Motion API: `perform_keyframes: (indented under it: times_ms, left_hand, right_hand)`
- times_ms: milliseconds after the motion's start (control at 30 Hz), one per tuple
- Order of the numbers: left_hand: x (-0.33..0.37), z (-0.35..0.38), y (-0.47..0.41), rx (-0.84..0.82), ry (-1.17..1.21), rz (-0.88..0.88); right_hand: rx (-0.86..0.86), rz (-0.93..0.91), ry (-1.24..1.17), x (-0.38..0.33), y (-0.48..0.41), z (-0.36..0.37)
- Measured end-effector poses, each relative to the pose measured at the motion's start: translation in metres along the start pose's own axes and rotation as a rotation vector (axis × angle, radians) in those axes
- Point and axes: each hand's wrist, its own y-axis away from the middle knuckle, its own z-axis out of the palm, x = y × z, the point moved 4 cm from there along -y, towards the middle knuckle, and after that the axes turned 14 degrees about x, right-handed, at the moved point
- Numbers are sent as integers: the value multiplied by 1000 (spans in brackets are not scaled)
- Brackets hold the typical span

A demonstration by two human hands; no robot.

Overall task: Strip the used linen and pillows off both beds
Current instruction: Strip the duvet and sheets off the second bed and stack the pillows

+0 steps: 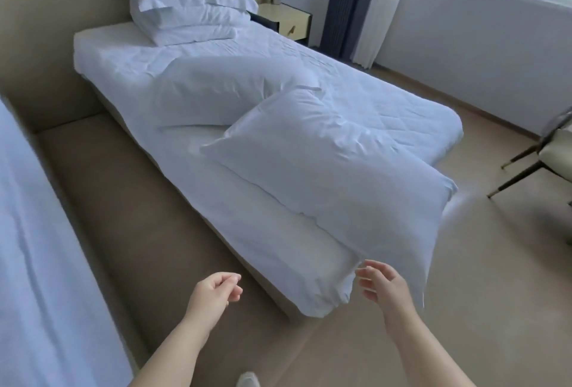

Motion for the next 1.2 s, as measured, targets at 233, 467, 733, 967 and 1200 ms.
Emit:
perform_keyframes:
  times_ms: [233, 467, 733, 967, 1200]
  left_hand:
    - [91, 81, -116, -134, -51, -39]
    - [119, 177, -183, -278, -119, -175]
    - [102, 229, -231, -244, 105, -593]
    - [101, 238, -248, -91, 374, -589]
    - [124, 219, -232, -71, 521, -480]
  right_hand:
    - [73, -193, 220, -91, -115, 60]
    - [57, -461, 688, -167, -268, 113]
    - [54, -416, 979, -179, -395, 157]
    - [-15, -305, 1070, -189, -425, 172]
    - [200, -432, 865, -209, -397, 161]
